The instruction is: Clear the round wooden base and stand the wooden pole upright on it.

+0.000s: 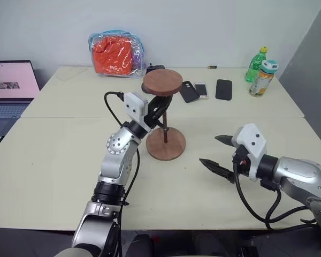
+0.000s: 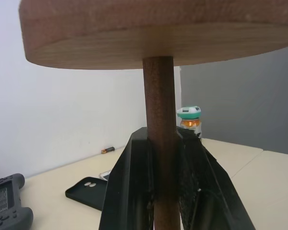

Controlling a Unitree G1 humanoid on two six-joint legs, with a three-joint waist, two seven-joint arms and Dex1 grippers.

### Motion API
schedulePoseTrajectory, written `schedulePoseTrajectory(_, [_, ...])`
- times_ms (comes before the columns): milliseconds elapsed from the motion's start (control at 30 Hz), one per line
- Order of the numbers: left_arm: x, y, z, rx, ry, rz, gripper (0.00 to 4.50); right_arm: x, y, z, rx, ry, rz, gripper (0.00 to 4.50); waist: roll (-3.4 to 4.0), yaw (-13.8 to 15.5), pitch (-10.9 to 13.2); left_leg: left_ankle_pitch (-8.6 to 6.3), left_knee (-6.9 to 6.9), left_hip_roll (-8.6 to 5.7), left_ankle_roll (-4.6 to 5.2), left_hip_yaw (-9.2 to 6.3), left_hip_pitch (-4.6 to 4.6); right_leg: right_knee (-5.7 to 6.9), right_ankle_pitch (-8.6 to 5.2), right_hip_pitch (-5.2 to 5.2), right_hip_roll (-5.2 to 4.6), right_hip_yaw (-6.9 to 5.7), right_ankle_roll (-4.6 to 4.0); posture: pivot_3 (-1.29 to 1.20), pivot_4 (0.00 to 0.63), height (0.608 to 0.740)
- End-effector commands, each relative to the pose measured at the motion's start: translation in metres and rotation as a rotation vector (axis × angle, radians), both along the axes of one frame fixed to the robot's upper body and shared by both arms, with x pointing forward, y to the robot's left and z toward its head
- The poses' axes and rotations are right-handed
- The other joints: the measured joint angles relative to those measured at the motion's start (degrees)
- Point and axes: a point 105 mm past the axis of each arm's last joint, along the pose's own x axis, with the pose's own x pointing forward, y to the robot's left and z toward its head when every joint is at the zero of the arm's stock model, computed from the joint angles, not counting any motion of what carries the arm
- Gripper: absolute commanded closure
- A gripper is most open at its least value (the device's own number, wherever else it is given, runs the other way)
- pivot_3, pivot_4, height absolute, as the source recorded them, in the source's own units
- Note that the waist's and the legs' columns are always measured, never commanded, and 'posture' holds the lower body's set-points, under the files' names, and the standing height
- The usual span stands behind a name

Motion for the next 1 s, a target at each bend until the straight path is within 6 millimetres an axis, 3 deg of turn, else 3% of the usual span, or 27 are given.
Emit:
schedulePoseTrajectory(33, [0.010,0.023,-0.044,0.132,0.158,0.116,4.24,0.000,0.004,0.010,0.006,-0.054,0.021,0.00,0.00,-0.1,0.0,0.00,-0.03,0.00,0.00,-0.01,0.00,-0.03,0.00,0.00,0.00,0.00,0.00,0.00,0.150,0.740])
schedulePoseTrajectory(500, [0.010,0.026,-0.043,0.130,0.168,0.130,4.24,0.002,0.005,0.009,0.011,-0.064,0.022,0.00,-0.07,-0.2,0.1,0.00,-0.32,0.01,-0.01,0.01,-0.02,-0.37,0.01,0.00,-0.03,0.02,-0.01,0.00,0.150,0.740])
schedulePoseTrajectory(567, [0.009,0.025,-0.042,0.125,0.169,0.120,3.54,0.002,0.005,0.009,0.009,-0.064,0.022,0.00,-0.06,-0.2,0.1,0.01,-0.39,0.01,-0.03,0.03,0.00,-0.38,0.00,0.00,-0.03,0.03,-0.01,0.00,0.150,0.740])
schedulePoseTrajectory(700, [0.003,0.018,-0.040,0.137,0.150,0.069,2.73,0.002,0.004,0.007,0.005,-0.061,0.022,0.00,-0.12,0.0,0.6,0.07,-0.68,-0.03,-0.12,0.09,0.02,-0.43,0.00,-0.22,-0.06,0.05,-0.01,0.00,0.150,0.740])
schedulePoseTrajectory(800, [0.000,0.014,-0.040,0.146,0.143,0.039,2.12,0.001,0.004,0.006,0.002,-0.060,0.023,0.00,-0.24,0.9,0.6,0.44,-0.51,0.00,-0.76,-0.08,-1.43,-0.32,0.27,-1.56,-0.08,-0.18,-0.36,0.00,0.150,0.740])
schedulePoseTrajectory(900, [-0.005,0.007,-0.039,0.180,0.117,-0.011,1.38,0.001,0.004,0.005,0.001,-0.058,0.025,0.00,-0.24,1.8,0.6,0.44,-0.47,-0.07,-0.77,-0.08,-2.06,-0.41,0.27,-2.05,-0.31,-0.29,-0.36,0.00,0.150,0.740])
schedulePoseTrajectory(1000, [-0.008,0.003,-0.038,0.195,0.107,-0.045,0.85,0.002,0.004,0.005,0.001,-0.058,0.025,0.00,-0.25,2.4,0.6,0.43,-0.48,-0.09,-0.75,-0.05,-2.07,-0.46,0.27,-2.04,-0.45,-0.26,-0.36,0.00,0.150,0.740])
